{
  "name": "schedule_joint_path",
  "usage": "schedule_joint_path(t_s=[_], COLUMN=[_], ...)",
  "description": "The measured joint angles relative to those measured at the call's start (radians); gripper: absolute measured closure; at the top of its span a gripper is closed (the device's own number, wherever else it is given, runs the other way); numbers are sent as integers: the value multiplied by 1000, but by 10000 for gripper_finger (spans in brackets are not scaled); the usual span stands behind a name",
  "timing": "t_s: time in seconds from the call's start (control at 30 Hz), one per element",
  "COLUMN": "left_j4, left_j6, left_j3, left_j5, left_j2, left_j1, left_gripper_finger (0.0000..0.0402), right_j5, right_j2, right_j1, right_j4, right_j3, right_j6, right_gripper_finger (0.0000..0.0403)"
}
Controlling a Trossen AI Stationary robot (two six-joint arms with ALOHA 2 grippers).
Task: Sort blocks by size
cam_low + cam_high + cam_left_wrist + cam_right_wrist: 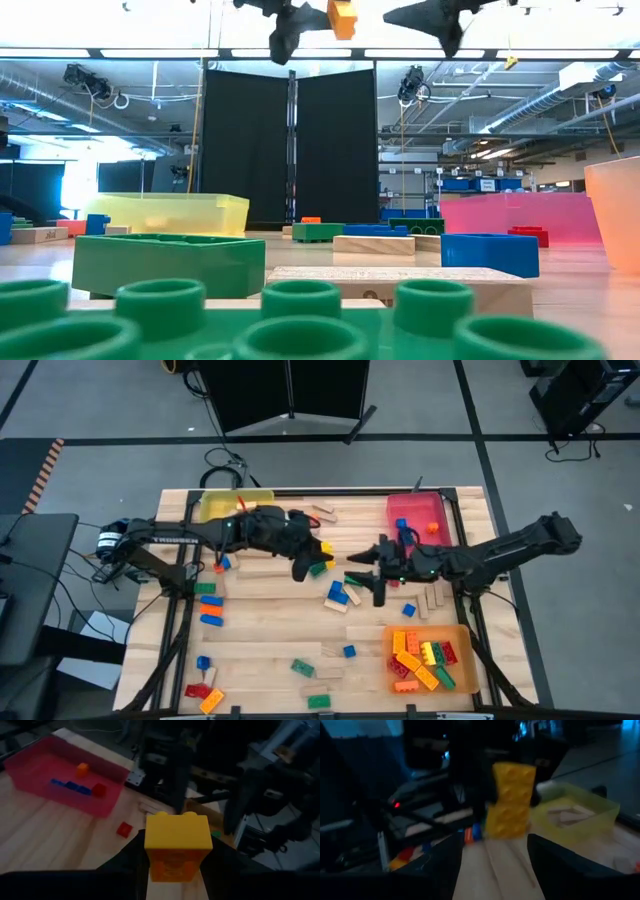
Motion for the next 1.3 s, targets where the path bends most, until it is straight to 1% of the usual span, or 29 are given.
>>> schedule_joint_path(t_s=[0.13,0.23,0.37,0.5,0.57,0.6,0.67,0.77,0.83,1.0,1.1,1.2,1.3], left_j4=[25,25,15,4,40,28,39,36,36,61,78,76,75], left_j6=[14,22,69,75,87,93,96,115,118,114,114,113,113], left_j3=[0,0,0,0,2,2,2,2,2,1,1,1,1], left_j5=[88,142,195,211,210,214,216,218,218,218,218,215,207], left_j2=[-3,-4,-5,-6,-4,-4,-5,-5,-5,-5,-5,-4,-3], left_j1=[12,21,28,27,27,27,26,27,27,27,27,27,28], left_gripper_finger=[263,259,256,255,254,254,254,253,253,253,253,249,240], right_j5=[0,-9,-21,-46,-69,-77,-93,-87,-67,-64,-64,-64,-66], right_j2=[71,114,170,222,245,252,258,255,254,255,255,255,255], right_j1=[-35,-51,-55,-55,-56,-57,-57,-57,-57,-58,-58,-63,-68], right_j4=[72,76,80,104,133,139,149,149,146,146,145,145,146], right_j3=[22,45,81,113,133,138,151,154,154,154,154,154,154], right_j6=[27,66,68,76,79,79,86,86,87,111,110,108,107], right_gripper_finger=[160,151,133,114,107,105,102,102,106,122,138,169,216])
